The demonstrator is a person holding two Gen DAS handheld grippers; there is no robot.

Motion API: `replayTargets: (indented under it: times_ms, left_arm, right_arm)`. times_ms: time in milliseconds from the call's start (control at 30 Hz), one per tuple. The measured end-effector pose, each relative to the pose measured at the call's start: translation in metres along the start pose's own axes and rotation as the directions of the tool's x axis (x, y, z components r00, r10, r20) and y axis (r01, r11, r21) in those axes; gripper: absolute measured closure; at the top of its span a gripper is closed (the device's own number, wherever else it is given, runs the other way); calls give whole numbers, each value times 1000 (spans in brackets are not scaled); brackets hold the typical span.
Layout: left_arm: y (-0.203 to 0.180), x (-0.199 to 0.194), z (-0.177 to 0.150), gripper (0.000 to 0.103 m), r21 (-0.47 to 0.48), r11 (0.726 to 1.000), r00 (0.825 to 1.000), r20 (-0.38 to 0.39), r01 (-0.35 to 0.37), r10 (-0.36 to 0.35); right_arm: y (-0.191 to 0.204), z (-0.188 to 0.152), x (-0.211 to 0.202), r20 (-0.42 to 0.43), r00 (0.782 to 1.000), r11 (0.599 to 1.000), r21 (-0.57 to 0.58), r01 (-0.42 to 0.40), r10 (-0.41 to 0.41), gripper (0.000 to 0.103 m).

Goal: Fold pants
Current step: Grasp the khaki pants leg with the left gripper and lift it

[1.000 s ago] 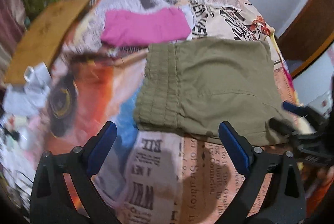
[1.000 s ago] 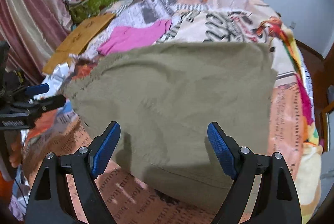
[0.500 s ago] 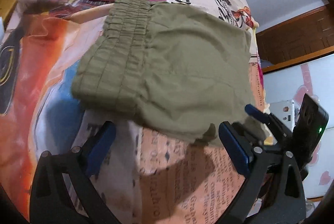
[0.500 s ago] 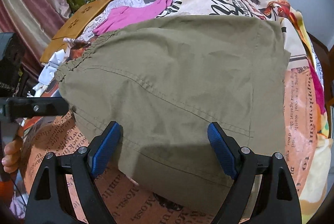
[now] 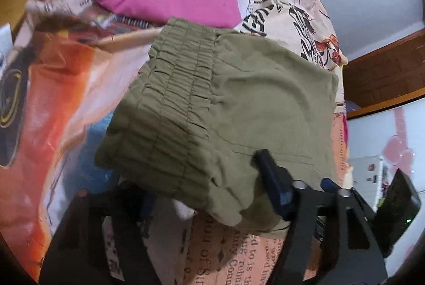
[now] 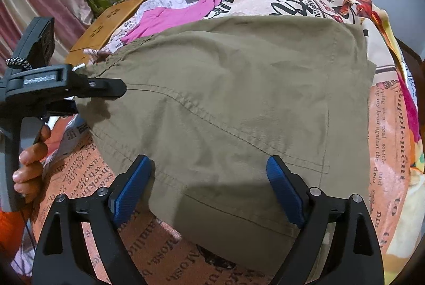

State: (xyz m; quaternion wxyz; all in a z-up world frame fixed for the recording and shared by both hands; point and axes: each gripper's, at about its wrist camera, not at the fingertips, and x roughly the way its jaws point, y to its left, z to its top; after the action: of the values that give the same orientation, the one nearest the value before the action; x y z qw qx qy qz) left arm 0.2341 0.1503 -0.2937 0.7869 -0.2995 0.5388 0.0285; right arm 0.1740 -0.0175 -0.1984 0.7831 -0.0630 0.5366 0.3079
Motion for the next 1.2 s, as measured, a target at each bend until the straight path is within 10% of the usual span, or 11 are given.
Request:
replayTargets:
  times_ms: [300, 600, 867, 967, 1200]
  left_arm:
    - [-38, -19, -15, 67, 209, 941, 951, 218, -267, 221]
    - [-54, -69, -57, 72, 340, 787, 825, 447, -514, 346]
    - [-94, -95, -80, 73, 404, 662, 717, 631, -631, 297]
    - [-112, -99, -82, 74, 418, 653, 707, 657, -631, 262]
    - [-153, -103, -76, 78, 477, 681, 750, 641, -555, 163]
  right_arm:
    - [-1, 0, -3, 4, 1000, 1000, 0, -6, 6, 15]
    - [-20, -20, -46, 121, 992, 997, 69, 19, -27, 15]
    - [-61, -56, -58, 100, 988, 979, 181, 98, -118, 15]
    - [-70, -66, -62, 104, 988, 971, 223, 87, -112, 15]
    - [-81, -78, -52, 99, 994, 955, 296, 17, -48, 15]
